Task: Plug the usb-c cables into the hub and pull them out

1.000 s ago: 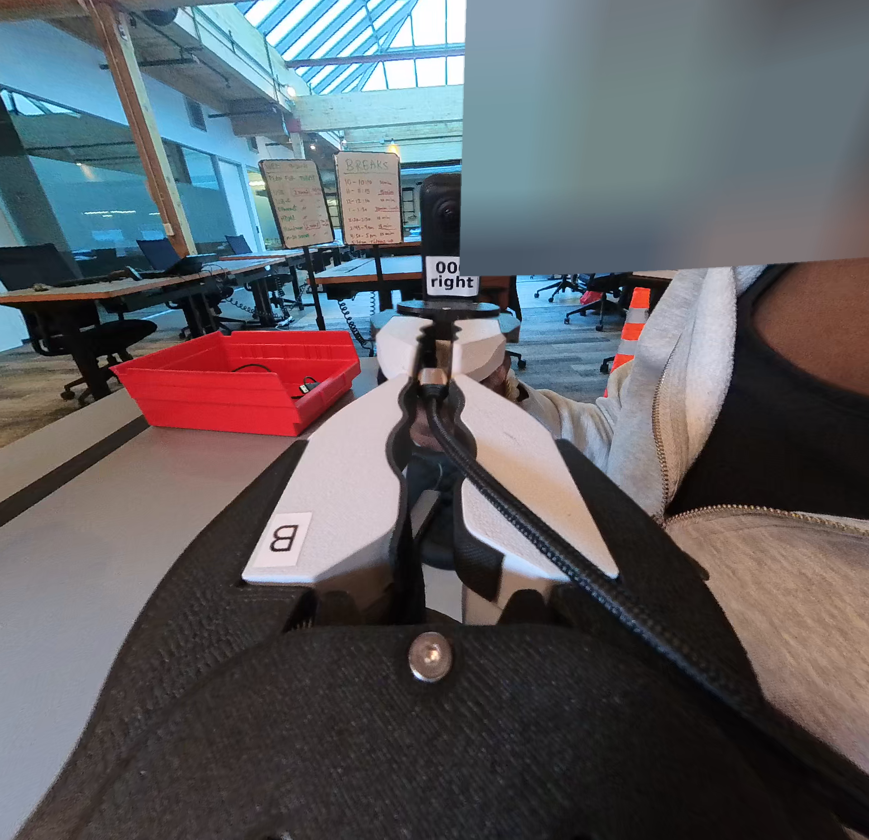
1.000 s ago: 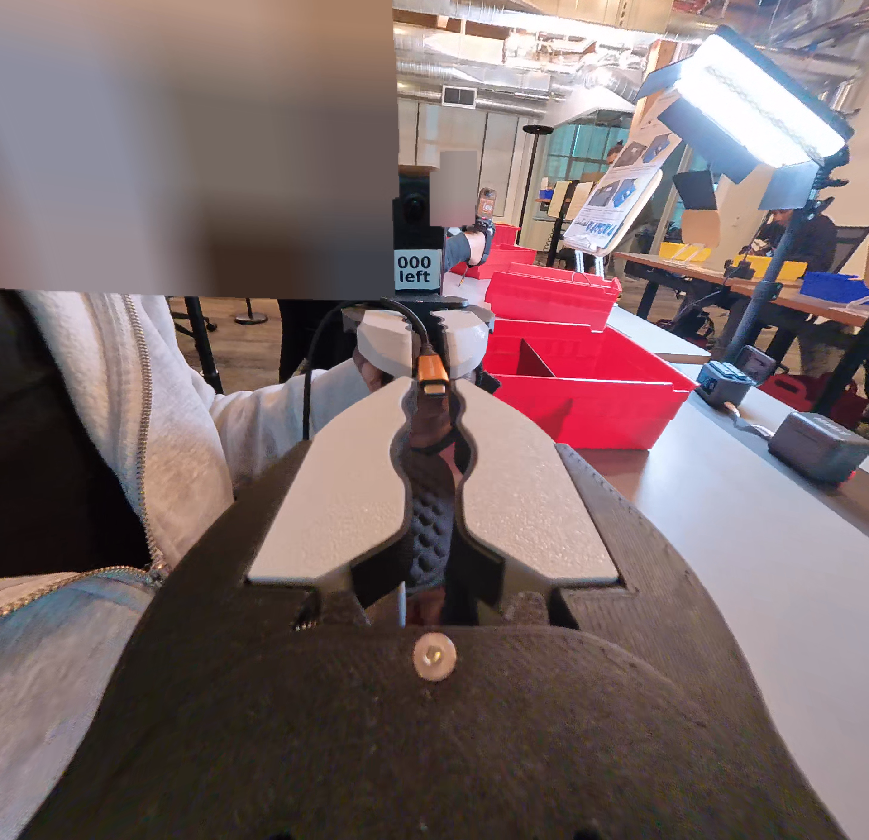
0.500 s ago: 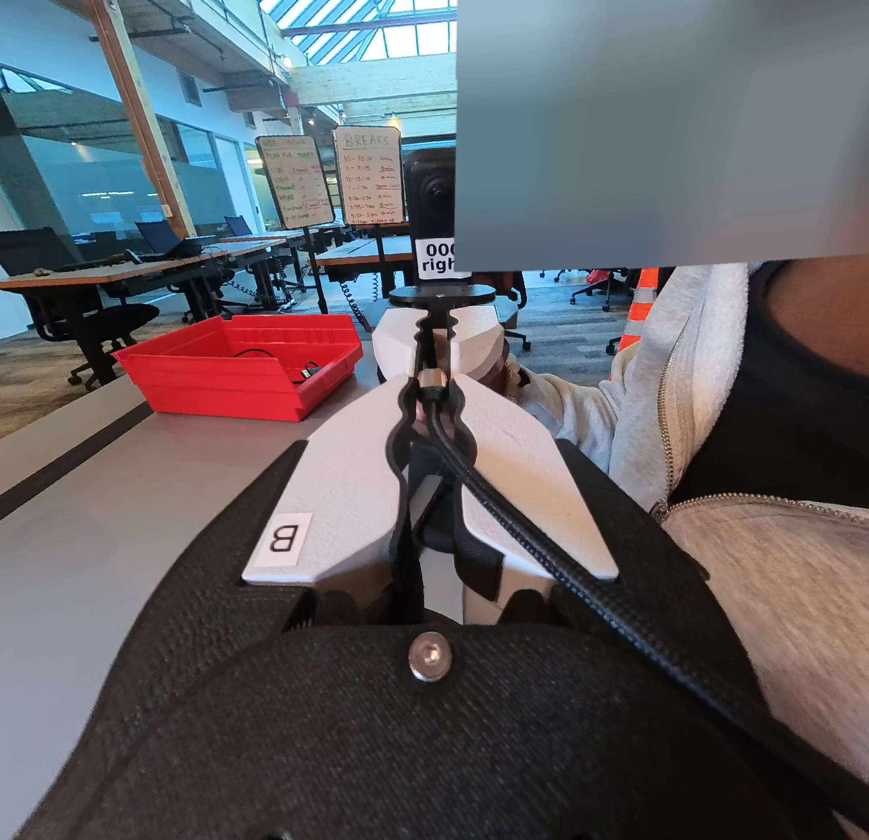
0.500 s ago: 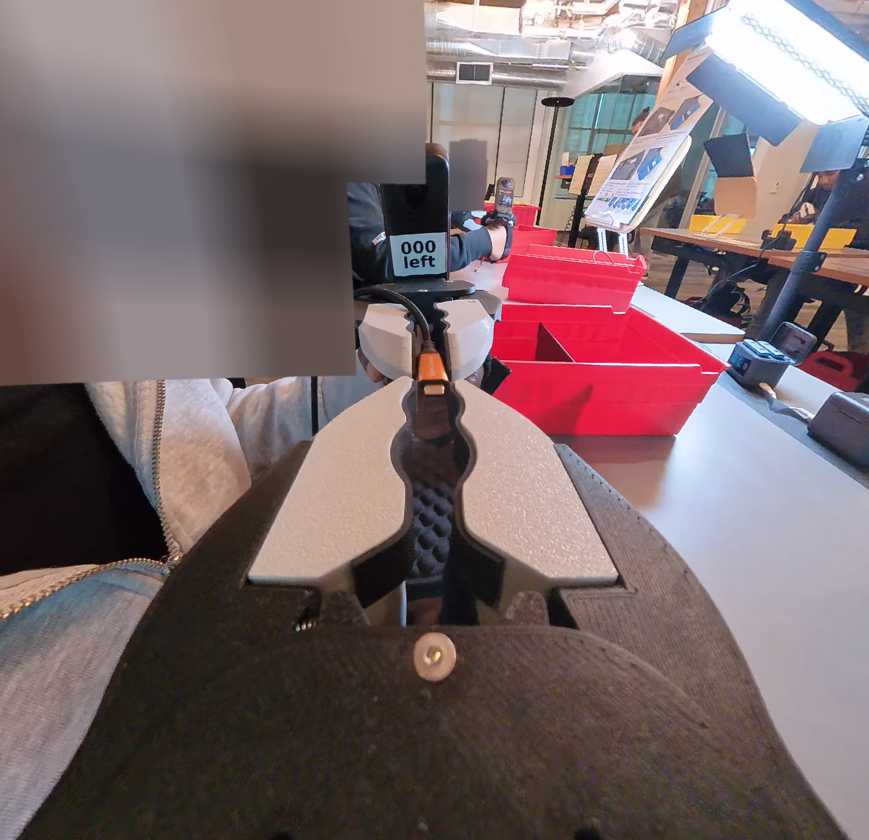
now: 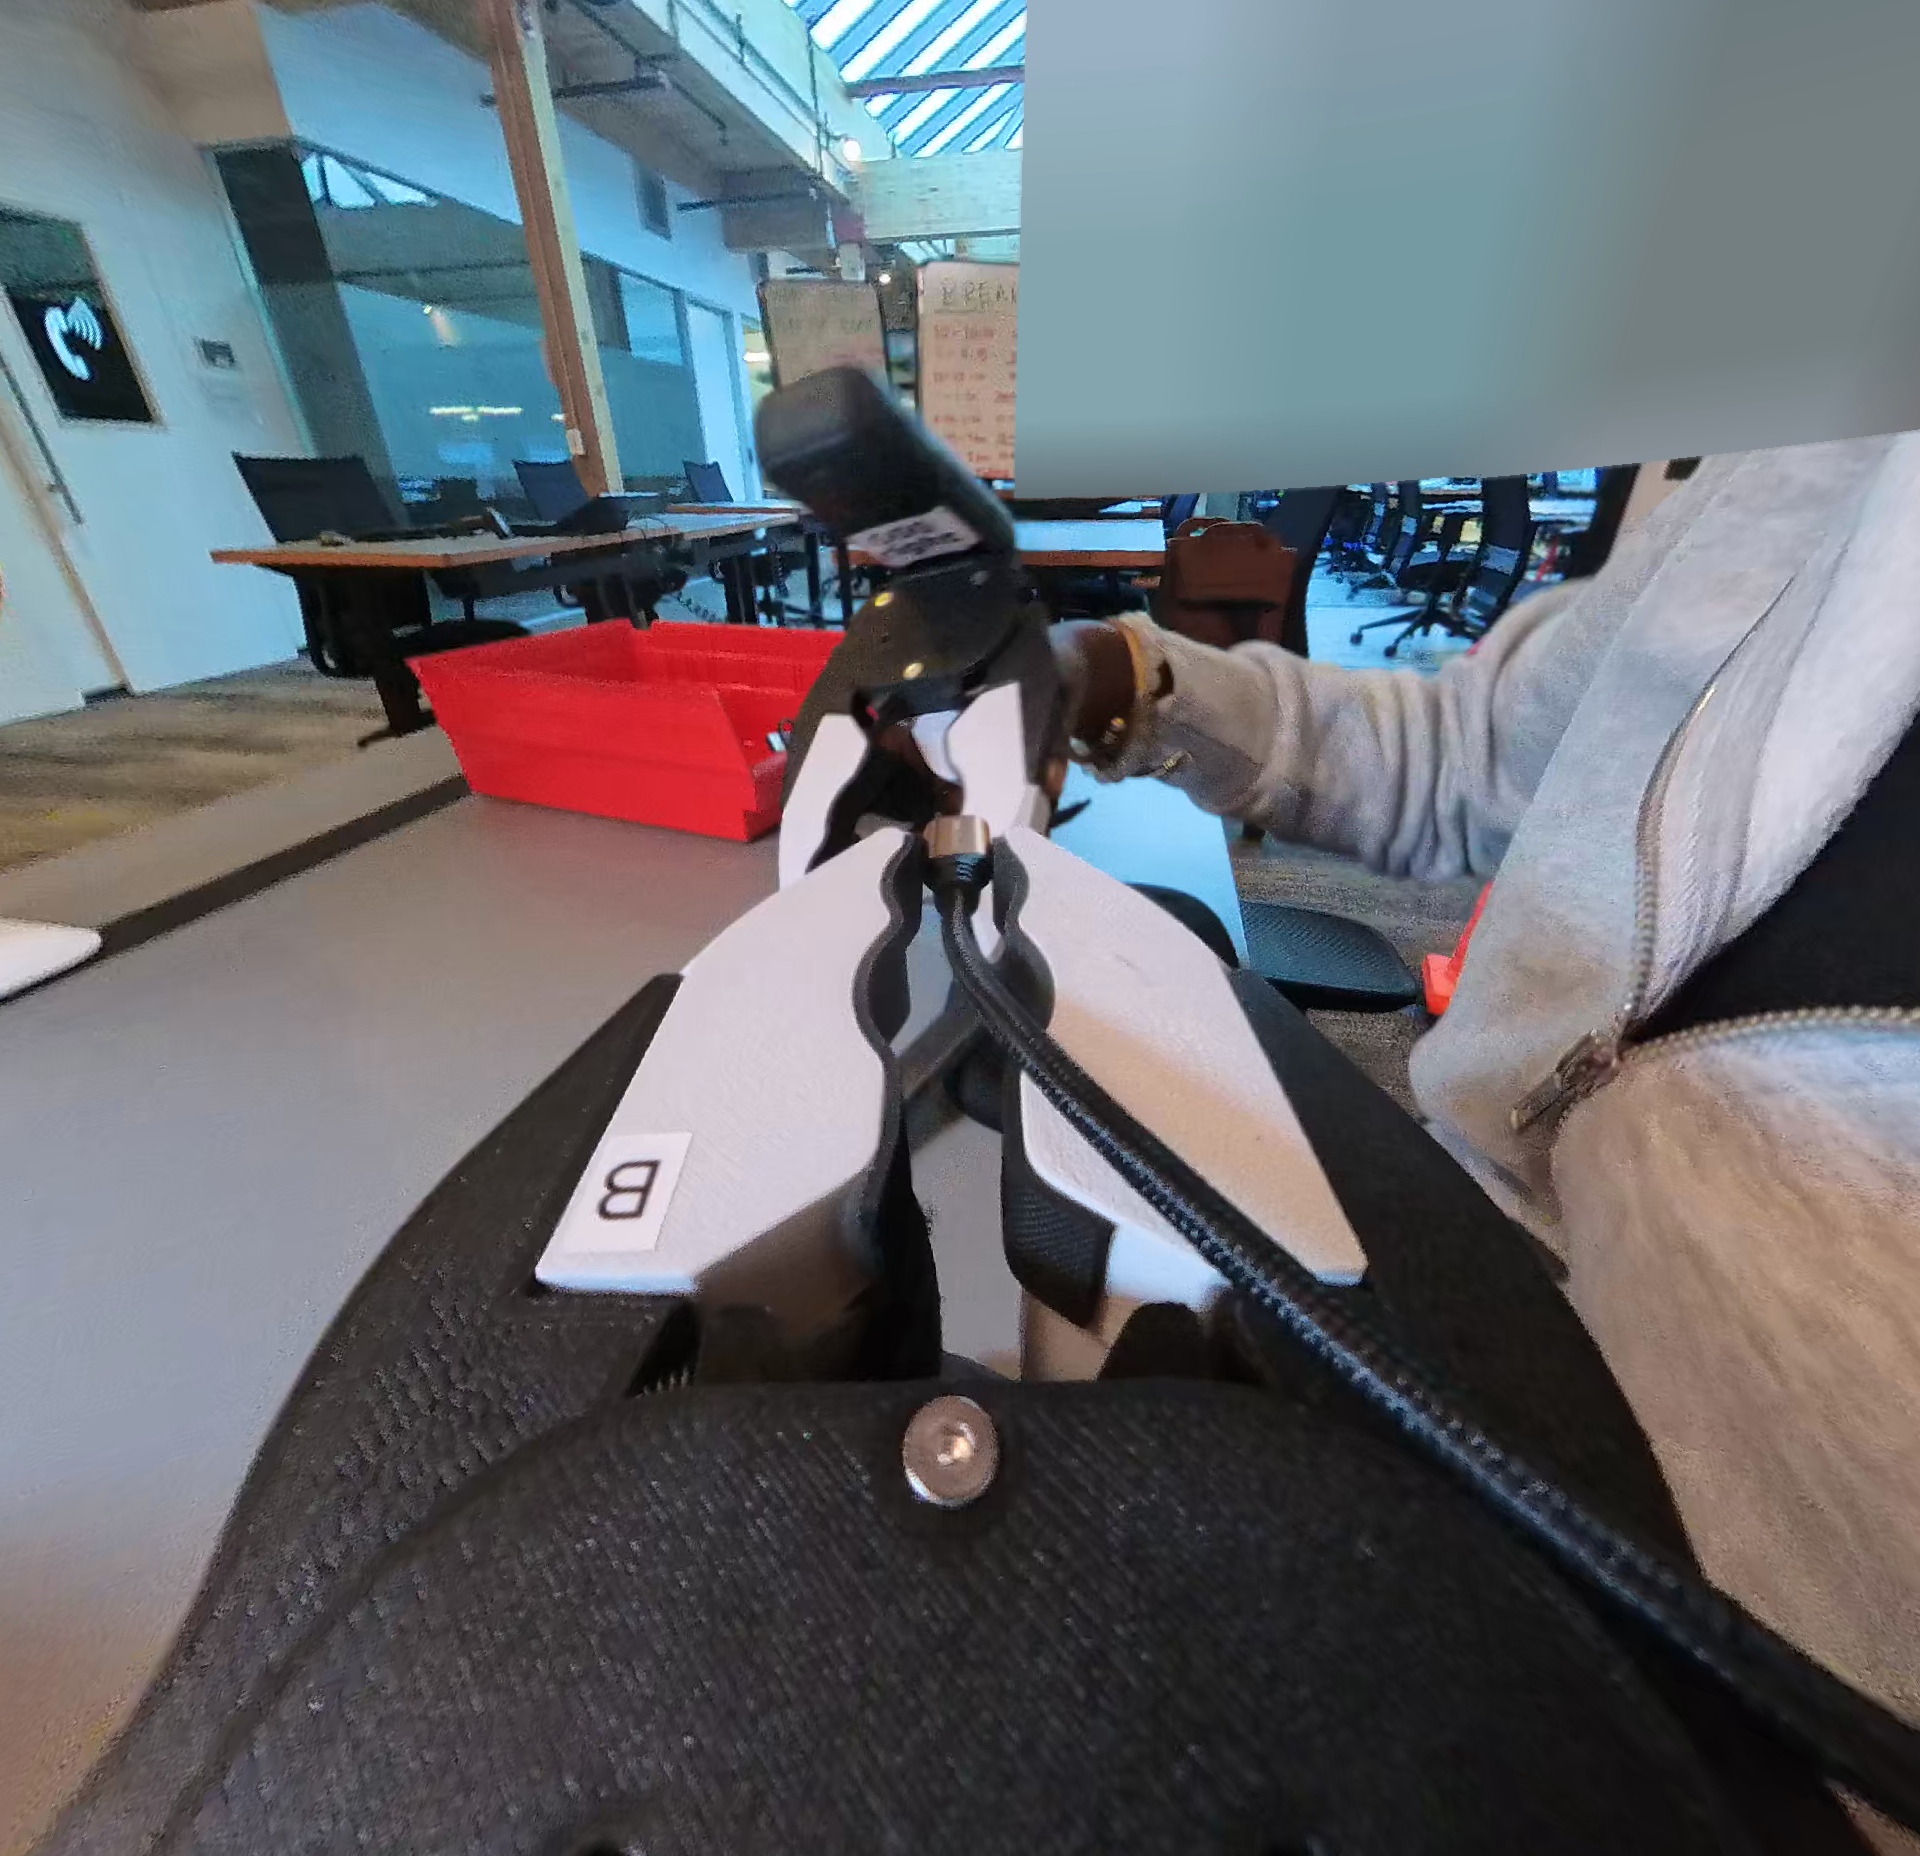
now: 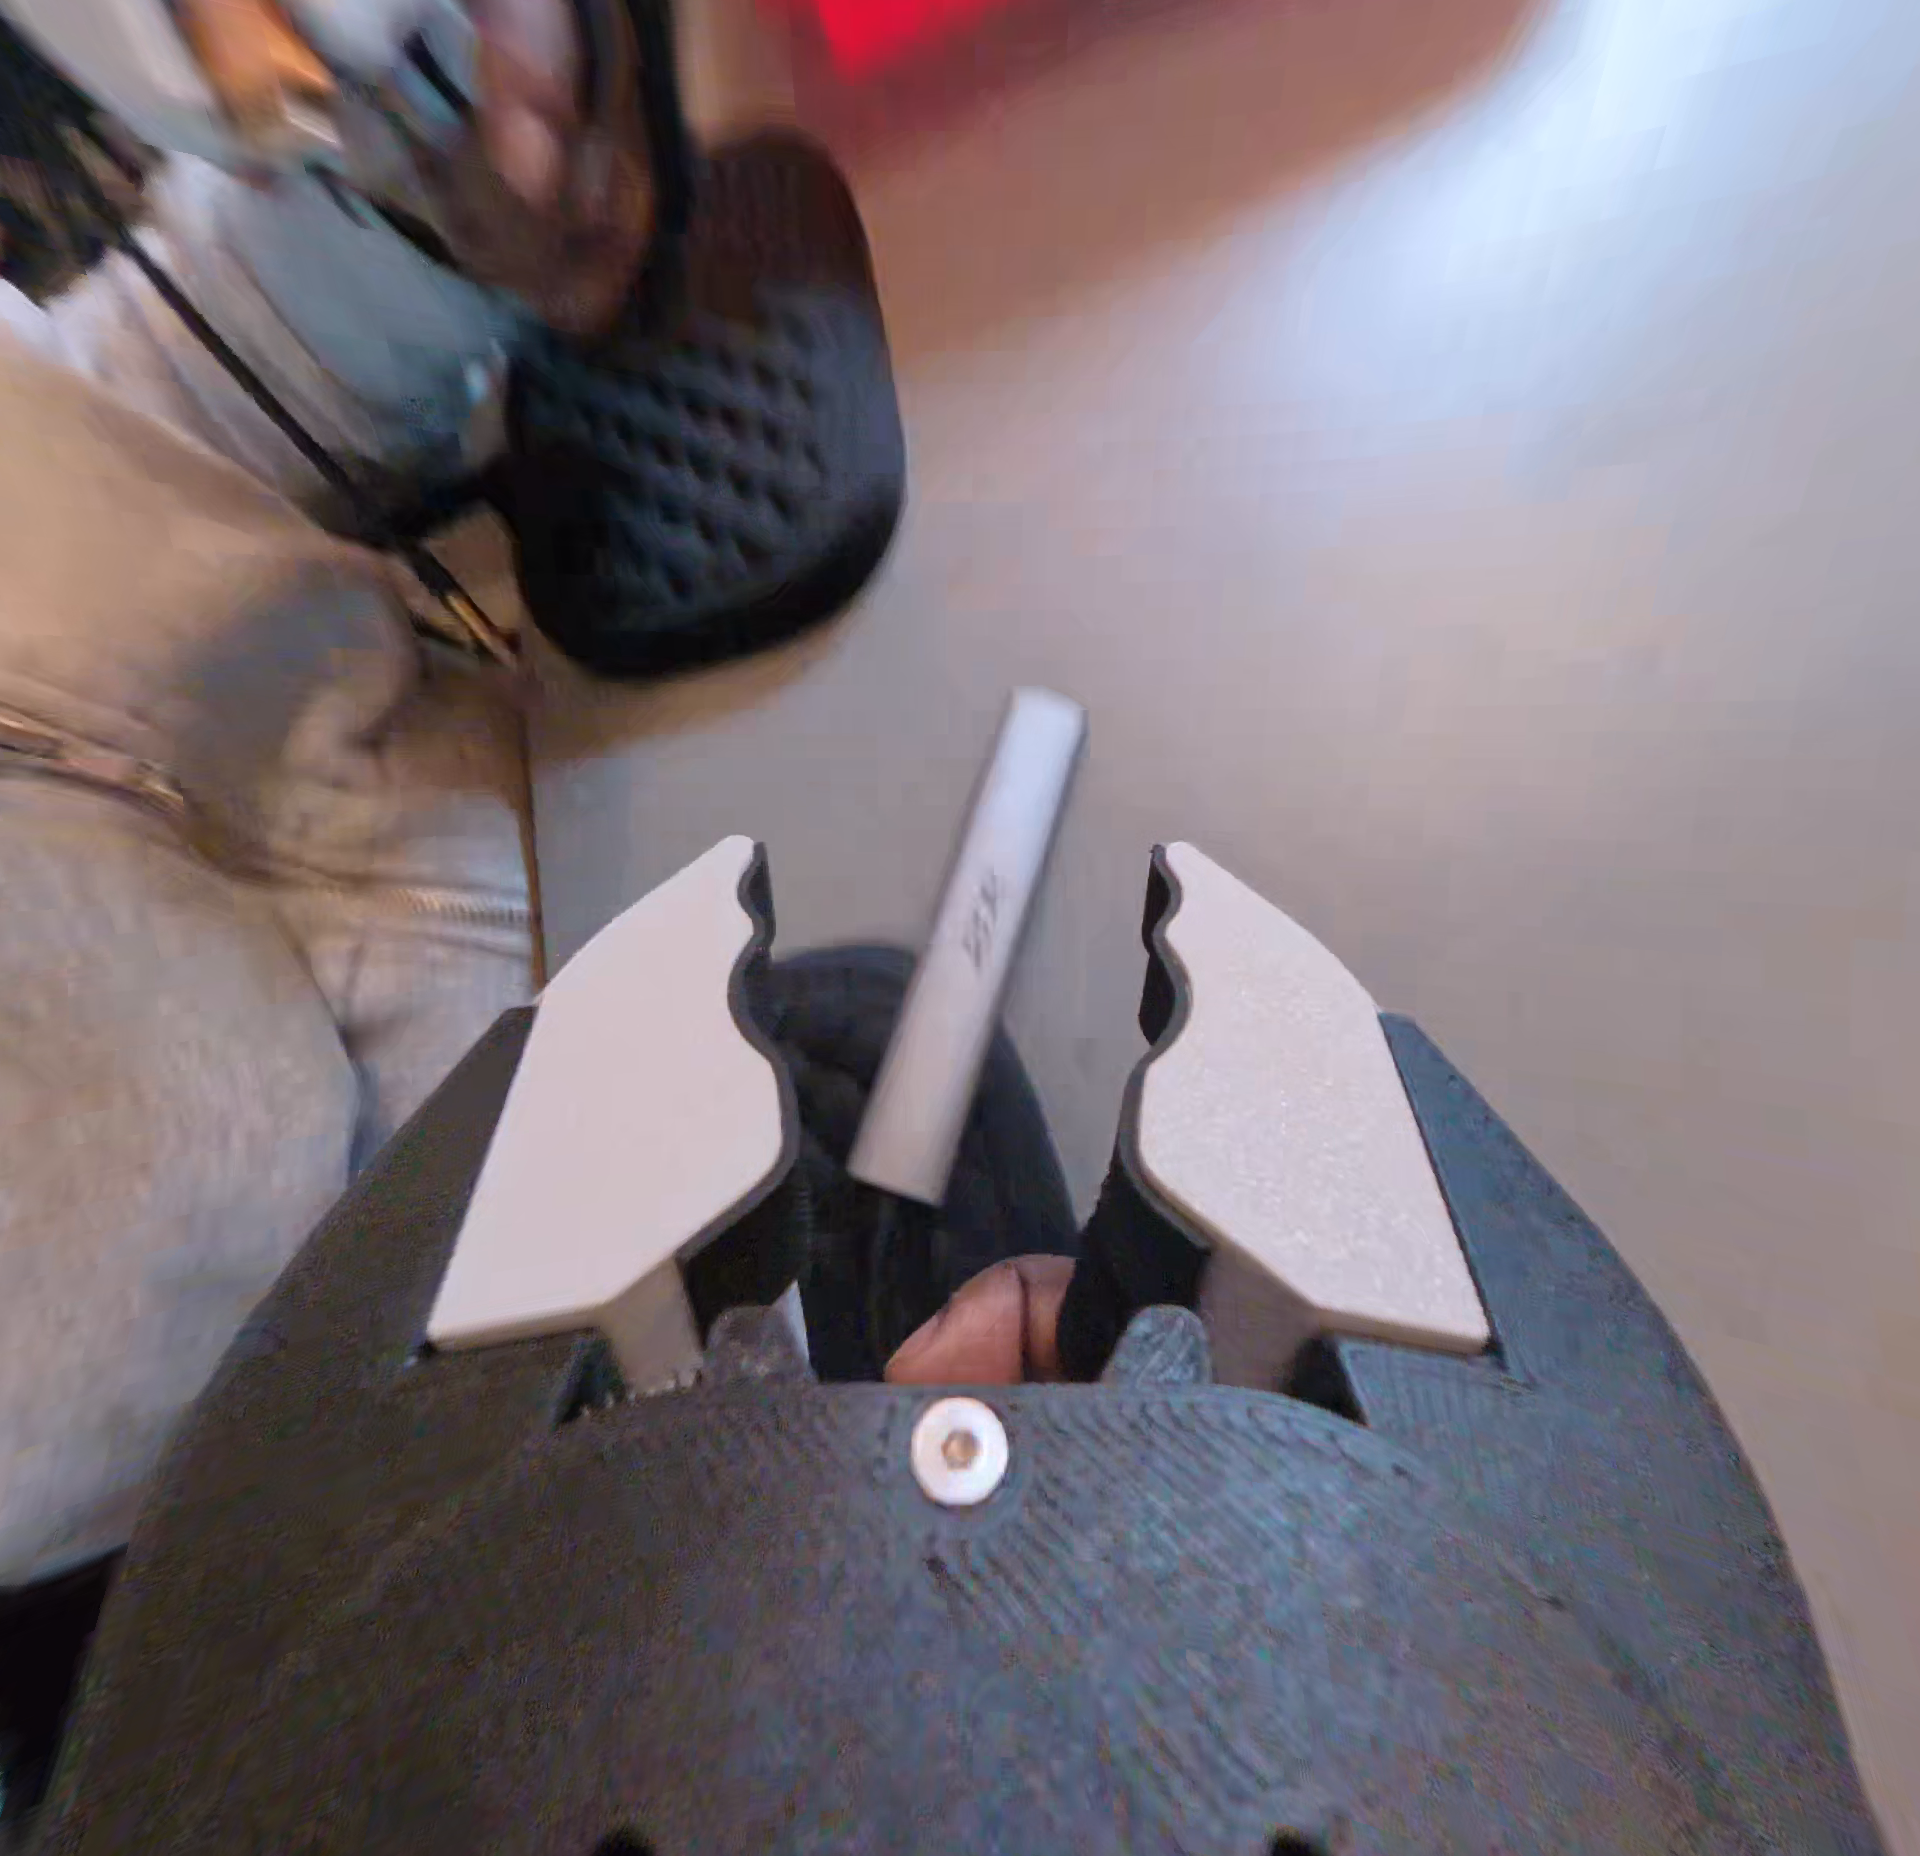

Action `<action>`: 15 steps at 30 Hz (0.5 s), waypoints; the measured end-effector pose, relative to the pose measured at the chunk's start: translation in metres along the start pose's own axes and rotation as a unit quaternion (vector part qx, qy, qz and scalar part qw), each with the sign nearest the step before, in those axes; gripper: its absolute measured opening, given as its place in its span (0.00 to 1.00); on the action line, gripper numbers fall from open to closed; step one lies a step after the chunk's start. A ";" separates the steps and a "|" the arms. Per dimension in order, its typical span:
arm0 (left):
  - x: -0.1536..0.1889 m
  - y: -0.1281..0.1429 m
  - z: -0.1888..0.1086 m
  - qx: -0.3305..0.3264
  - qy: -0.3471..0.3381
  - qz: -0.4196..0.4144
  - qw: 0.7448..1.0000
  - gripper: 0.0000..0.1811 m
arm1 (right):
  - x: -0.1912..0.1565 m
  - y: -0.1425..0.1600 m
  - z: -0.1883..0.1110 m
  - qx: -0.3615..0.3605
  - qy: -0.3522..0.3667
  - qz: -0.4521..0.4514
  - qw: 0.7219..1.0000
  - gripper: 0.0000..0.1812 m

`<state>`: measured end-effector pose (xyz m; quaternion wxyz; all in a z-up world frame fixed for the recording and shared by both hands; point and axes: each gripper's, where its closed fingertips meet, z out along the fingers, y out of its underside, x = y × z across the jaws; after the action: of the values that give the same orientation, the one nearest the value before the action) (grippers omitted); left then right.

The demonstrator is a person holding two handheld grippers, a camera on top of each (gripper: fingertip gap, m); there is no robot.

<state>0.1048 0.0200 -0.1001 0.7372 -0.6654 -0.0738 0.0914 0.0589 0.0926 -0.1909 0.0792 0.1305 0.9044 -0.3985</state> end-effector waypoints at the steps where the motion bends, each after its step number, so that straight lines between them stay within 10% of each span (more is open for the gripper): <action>1: 0.001 0.007 -0.001 -0.002 -0.006 -0.007 1.000 0.07 | 0.005 0.015 0.006 -0.042 -0.019 0.028 0.999 0.36; 11: -0.005 0.027 -0.004 -0.025 -0.040 -0.008 0.999 0.07 | 0.010 0.027 0.052 -0.124 -0.012 0.020 0.992 0.14; 15: -0.005 0.024 -0.008 -0.013 -0.041 -0.006 0.999 0.07 | -0.003 0.011 0.045 -0.031 -0.006 -0.077 0.997 0.13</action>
<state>0.1012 0.0140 -0.1251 0.7254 -0.6700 -0.1092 0.1134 0.0672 0.0656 -0.2276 0.0578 0.0554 0.9232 -0.3758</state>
